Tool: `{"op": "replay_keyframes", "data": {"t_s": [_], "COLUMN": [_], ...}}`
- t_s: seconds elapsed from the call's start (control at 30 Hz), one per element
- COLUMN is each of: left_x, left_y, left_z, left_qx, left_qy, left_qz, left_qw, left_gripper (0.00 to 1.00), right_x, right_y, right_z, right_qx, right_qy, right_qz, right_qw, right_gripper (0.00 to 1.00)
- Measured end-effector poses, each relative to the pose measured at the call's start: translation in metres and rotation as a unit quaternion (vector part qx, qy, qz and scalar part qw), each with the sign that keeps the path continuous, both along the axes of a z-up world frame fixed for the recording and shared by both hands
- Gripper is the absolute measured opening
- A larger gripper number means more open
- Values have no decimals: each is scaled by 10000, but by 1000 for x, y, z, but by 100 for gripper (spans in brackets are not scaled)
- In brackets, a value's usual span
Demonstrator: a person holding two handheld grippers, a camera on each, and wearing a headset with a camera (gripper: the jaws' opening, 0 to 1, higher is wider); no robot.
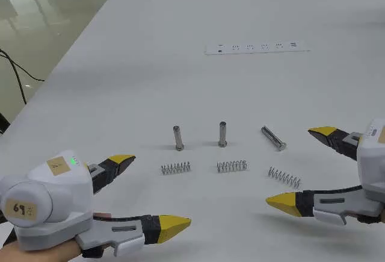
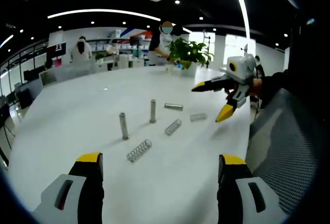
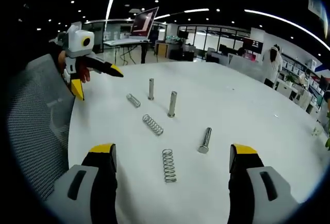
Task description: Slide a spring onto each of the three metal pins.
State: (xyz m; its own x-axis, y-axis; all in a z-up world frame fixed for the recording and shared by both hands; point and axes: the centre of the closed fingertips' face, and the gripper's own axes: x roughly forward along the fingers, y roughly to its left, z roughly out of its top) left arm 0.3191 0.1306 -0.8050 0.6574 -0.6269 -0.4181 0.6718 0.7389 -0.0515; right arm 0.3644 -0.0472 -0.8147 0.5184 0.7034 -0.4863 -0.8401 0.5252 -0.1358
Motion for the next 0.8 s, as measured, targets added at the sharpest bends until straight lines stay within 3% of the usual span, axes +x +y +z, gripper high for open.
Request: {"op": "replay_keyframes", "data": {"t_s": [0.8], "left_x": [0], "left_y": [1], "left_z": [-1], "left_qx": [-4], "left_qy": [18], "left_qz": [-8], "left_qw": [10000], "left_gripper": [88], "right_x": [1], "right_y": [-1], "right_z": [-2], "right_qx": [-28], "right_qy": [14], "right_qz": [-18], "right_qw": [10000], "right_gripper": [90]}}
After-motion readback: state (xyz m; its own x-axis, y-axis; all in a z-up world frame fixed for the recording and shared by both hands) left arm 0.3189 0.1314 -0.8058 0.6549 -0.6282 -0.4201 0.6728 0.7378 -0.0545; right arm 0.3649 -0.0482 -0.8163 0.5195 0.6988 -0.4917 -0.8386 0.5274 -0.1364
